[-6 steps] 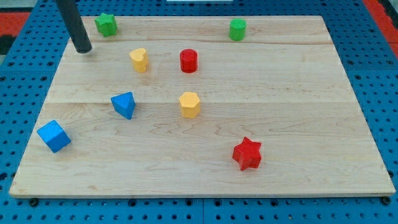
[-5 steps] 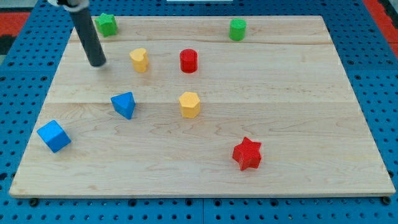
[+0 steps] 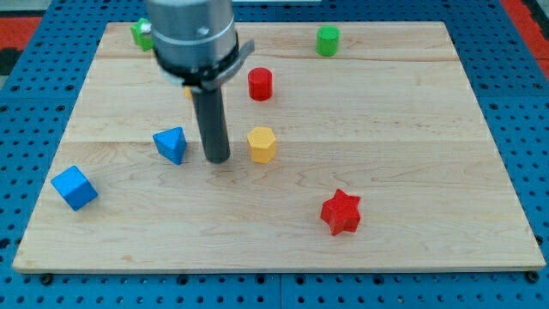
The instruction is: Move the yellow hexagon below the green circle
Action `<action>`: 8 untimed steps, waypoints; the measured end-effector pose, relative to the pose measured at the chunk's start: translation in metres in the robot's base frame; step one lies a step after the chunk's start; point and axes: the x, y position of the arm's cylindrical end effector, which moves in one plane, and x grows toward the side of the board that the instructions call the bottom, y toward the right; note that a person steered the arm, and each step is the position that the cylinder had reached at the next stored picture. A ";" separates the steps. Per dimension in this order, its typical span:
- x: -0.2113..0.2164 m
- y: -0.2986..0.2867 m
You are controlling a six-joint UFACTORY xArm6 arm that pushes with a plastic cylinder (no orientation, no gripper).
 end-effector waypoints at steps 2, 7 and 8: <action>-0.061 0.075; -0.105 0.048; -0.114 0.095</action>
